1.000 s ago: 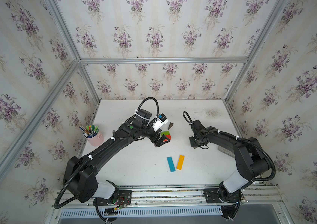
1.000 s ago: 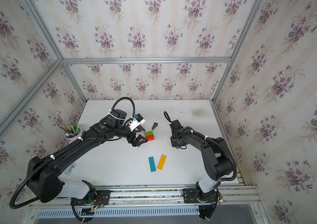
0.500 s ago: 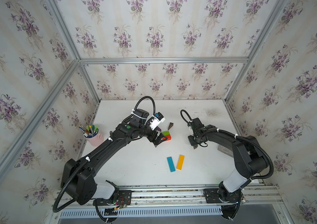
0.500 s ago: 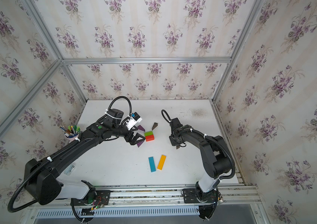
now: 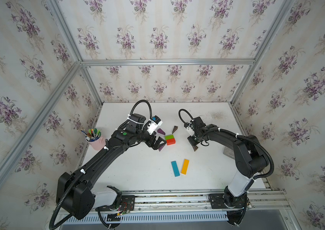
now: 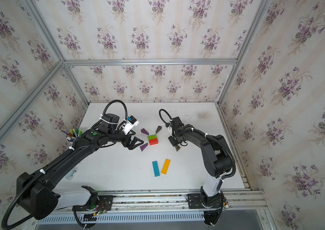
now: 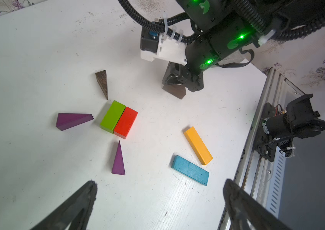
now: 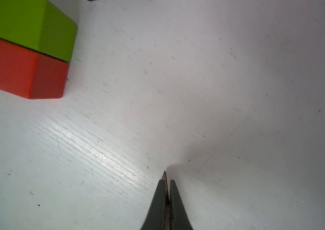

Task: Assemble a small pinwheel with building blocks
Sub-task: Move the building block to the center of the board.

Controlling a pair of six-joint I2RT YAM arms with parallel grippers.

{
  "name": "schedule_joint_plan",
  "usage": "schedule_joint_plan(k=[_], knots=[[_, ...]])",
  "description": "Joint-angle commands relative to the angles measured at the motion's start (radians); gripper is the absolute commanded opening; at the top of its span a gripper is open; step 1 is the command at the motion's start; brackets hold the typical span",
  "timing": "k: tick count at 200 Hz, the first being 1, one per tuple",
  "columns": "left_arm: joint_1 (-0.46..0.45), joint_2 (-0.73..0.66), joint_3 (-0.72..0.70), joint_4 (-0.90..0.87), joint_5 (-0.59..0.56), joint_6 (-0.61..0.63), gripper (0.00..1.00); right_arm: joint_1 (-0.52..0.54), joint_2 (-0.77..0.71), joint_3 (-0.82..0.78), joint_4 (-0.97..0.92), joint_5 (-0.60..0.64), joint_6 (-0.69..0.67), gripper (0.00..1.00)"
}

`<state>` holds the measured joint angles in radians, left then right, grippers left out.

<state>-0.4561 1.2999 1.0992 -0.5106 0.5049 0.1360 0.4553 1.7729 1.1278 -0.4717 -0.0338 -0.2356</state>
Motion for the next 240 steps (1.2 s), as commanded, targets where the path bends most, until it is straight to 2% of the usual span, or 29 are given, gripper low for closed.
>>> schedule_joint_plan(k=[1,75,81,133,176,240], knots=[[0.006,-0.002,-0.003,-0.009,-0.001,-0.001,1.0,0.023,0.023,0.033,0.001,-0.017,-0.054,0.07],[0.008,-0.004,-0.004,-0.008,-0.003,-0.002,1.0,0.075,0.136,0.187,-0.019,-0.021,-0.081,0.07],[0.009,-0.005,-0.005,-0.007,-0.004,-0.003,1.0,0.113,0.143,0.195,-0.023,-0.019,-0.081,0.08],[0.01,-0.001,-0.004,-0.008,-0.002,-0.002,1.0,0.159,0.166,0.211,-0.024,-0.05,-0.084,0.08],[0.01,0.0,-0.001,-0.007,0.003,0.0,1.0,0.168,0.181,0.223,-0.031,-0.022,-0.084,0.09],[0.01,-0.019,-0.007,-0.008,0.01,0.01,1.0,0.166,0.151,0.218,-0.013,0.063,-0.06,0.2]])
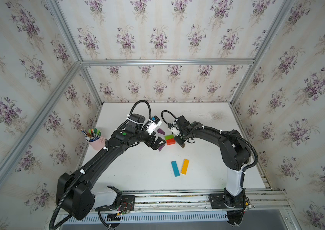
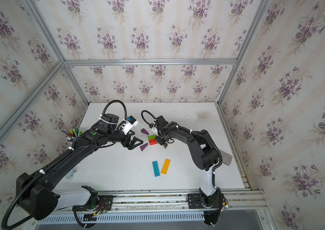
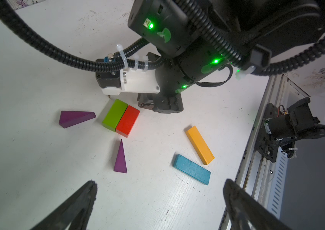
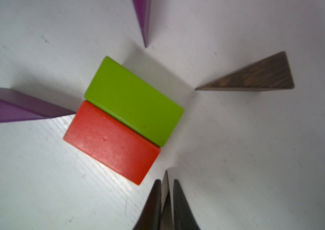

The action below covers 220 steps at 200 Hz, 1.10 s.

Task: Assemble a small pinwheel with building blocks
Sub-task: Move the building block to the center of the board, then adjust the building block at the center of the board.

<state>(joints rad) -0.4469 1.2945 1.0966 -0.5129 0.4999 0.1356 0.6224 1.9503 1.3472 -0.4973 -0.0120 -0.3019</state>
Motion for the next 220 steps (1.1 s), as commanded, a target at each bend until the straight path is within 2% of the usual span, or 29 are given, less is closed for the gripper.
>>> schedule_joint_plan(k=[1,35,61,89,135,166,220], knots=[[0.001,-0.014,-0.005,-0.006,0.015,0.011,1.0,-0.001,-0.029,-0.003,0.014,0.042,0.007,0.2],[0.001,-0.022,-0.011,-0.002,0.004,0.026,1.0,-0.003,-0.13,-0.038,0.054,0.081,0.044,0.29],[0.001,-0.031,-0.016,0.001,-0.03,0.019,0.99,0.0,-0.253,-0.105,0.045,0.057,0.103,0.36],[0.001,-0.043,-0.021,0.002,-0.072,0.013,0.99,0.035,-0.359,-0.257,0.014,0.083,0.249,0.37],[0.001,-0.027,-0.018,0.006,-0.077,-0.002,0.99,0.115,-0.475,-0.426,0.036,0.206,0.591,0.35],[0.001,-0.023,-0.012,0.011,-0.073,-0.002,0.99,0.13,-0.438,-0.441,0.083,0.224,0.695,0.38],[0.001,-0.023,-0.005,0.014,-0.059,-0.003,0.99,0.15,-0.315,-0.394,0.152,0.296,0.64,0.43]])
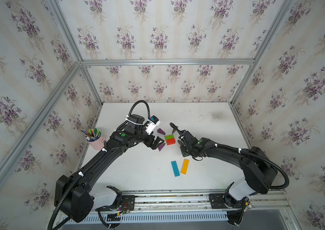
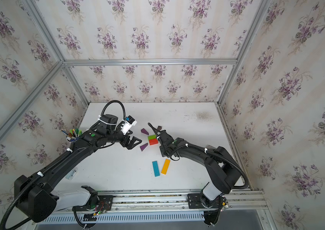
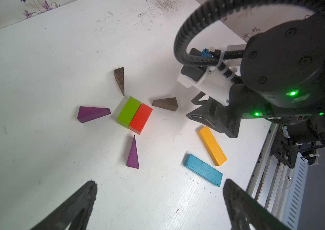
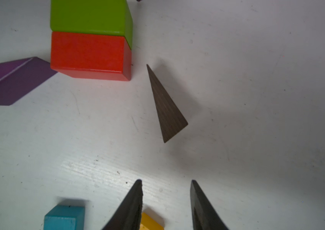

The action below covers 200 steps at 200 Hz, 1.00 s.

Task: Assemble a small pinwheel with building blocks
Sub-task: Adjust the building block at the center of the board.

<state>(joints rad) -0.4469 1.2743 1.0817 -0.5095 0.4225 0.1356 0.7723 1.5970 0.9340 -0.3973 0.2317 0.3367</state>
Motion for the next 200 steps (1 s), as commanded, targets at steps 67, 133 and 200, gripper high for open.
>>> schedule_joint_plan(k=[67,133,200], knots=[[0.001,-0.003,0.009,0.011,0.029,-0.002,0.99,-0.022,0.106,0.046,0.066,0.1,-0.007,0.4],[0.001,-0.005,0.009,0.011,0.035,-0.003,0.99,-0.048,0.134,0.053,0.087,0.1,-0.064,0.35],[0.001,-0.007,0.007,0.011,0.037,-0.002,0.99,-0.051,0.169,0.082,0.12,0.077,-0.091,0.37]])
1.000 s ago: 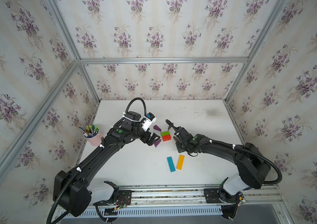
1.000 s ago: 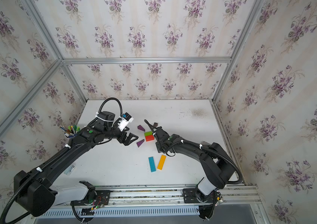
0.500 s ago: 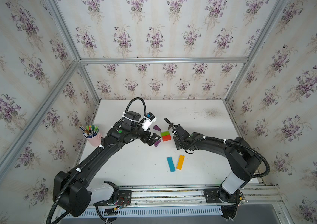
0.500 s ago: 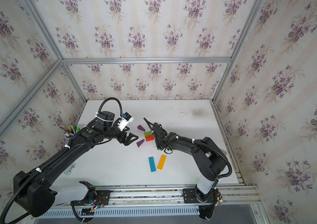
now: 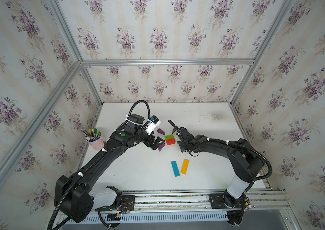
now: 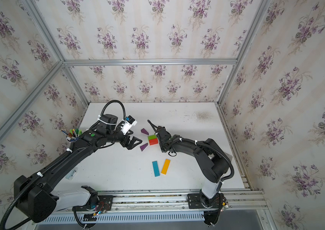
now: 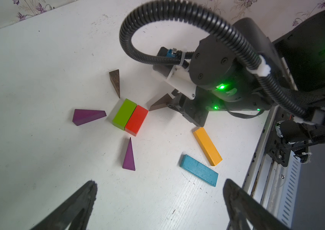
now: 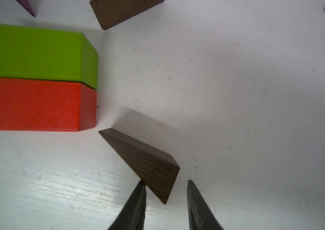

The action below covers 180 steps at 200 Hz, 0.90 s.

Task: Assemble a small pinwheel with building blocks
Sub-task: Adjust the building block at the center of the board.

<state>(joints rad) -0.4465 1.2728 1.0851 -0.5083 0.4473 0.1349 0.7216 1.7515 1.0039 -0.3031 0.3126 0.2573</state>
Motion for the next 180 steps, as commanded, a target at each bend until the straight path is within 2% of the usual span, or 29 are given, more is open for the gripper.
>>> schedule_joint_plan(k=[1,68,144,180], knots=[[0.001,-0.006,0.004,0.01,0.013,-0.001,0.99,0.0,0.016,0.012,0.026,-0.004,-0.012,0.37],[0.0,-0.003,0.004,0.01,0.015,0.0,0.99,-0.007,0.046,0.023,0.039,0.003,0.005,0.35],[0.002,-0.003,0.002,0.012,-0.004,-0.011,1.0,-0.037,0.036,0.02,0.054,0.008,-0.046,0.36],[0.016,0.002,0.0,0.019,0.003,-0.051,1.0,-0.037,-0.058,-0.025,0.088,-0.023,-0.058,0.41]])
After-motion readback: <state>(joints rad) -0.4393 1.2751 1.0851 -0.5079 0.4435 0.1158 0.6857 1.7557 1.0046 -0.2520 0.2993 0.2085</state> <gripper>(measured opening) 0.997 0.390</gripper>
